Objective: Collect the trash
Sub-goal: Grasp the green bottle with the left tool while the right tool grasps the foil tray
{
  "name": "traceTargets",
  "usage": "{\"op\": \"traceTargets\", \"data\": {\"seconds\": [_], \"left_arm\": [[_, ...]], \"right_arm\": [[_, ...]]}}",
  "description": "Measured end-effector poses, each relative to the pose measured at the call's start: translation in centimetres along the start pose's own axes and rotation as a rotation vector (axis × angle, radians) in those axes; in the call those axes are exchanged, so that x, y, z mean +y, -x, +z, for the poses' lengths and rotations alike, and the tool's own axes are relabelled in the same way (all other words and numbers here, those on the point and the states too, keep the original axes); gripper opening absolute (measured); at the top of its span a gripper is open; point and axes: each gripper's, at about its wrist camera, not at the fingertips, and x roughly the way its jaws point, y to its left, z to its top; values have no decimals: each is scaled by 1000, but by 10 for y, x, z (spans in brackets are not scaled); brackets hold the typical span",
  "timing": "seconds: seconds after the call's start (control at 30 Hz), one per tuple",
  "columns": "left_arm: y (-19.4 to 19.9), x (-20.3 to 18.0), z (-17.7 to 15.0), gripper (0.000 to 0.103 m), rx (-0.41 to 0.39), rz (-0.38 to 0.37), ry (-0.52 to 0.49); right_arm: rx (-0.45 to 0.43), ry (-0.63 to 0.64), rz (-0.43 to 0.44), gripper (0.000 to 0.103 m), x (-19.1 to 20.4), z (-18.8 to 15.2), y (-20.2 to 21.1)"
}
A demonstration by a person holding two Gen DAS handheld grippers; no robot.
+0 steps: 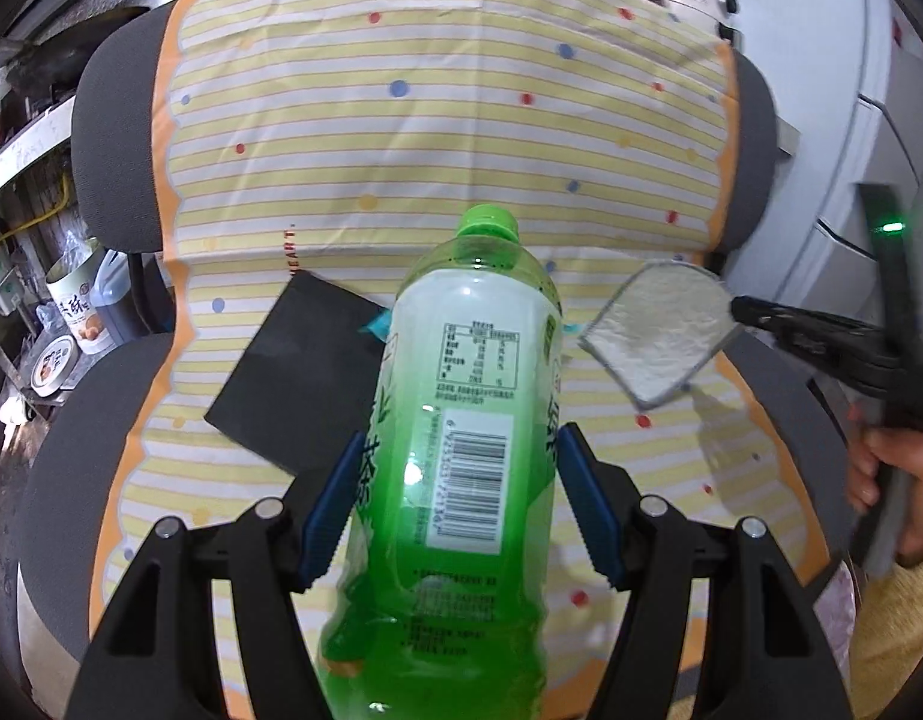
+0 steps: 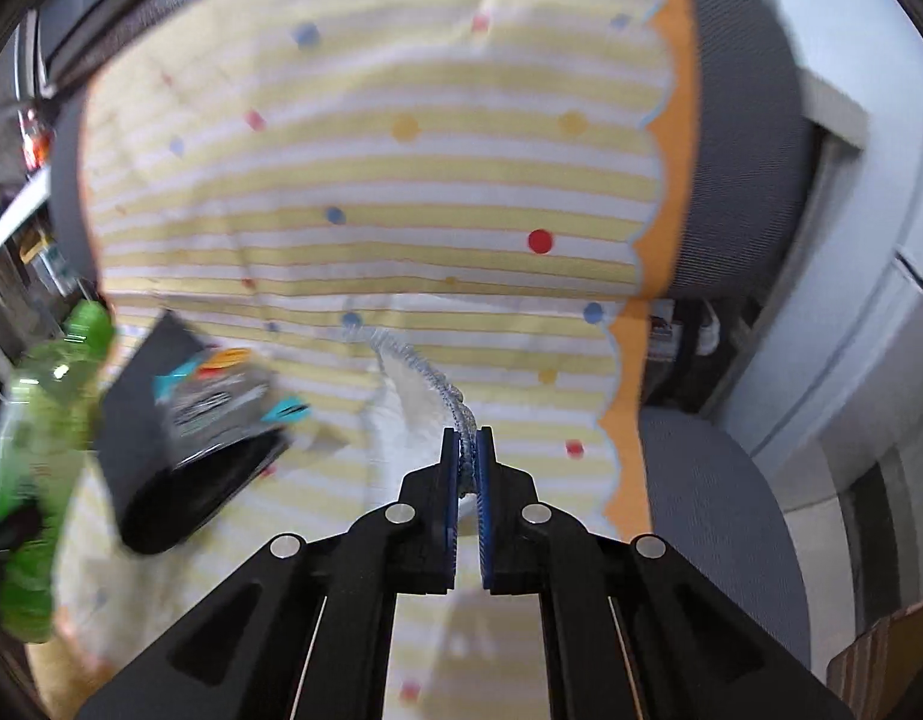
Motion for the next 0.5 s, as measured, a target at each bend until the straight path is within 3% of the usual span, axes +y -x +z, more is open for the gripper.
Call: {"op": "traceTargets", "data": {"seconds": [0.23,0.5], "left_arm": [[17,-43,-21,64,20,-91,-59],[26,-91,-42,64,65,-179,-145]], "right_arm": [[-33,-48,-16,5,-6,-50,89],[-46,-126,-5,5,-12,-103,133]]}}
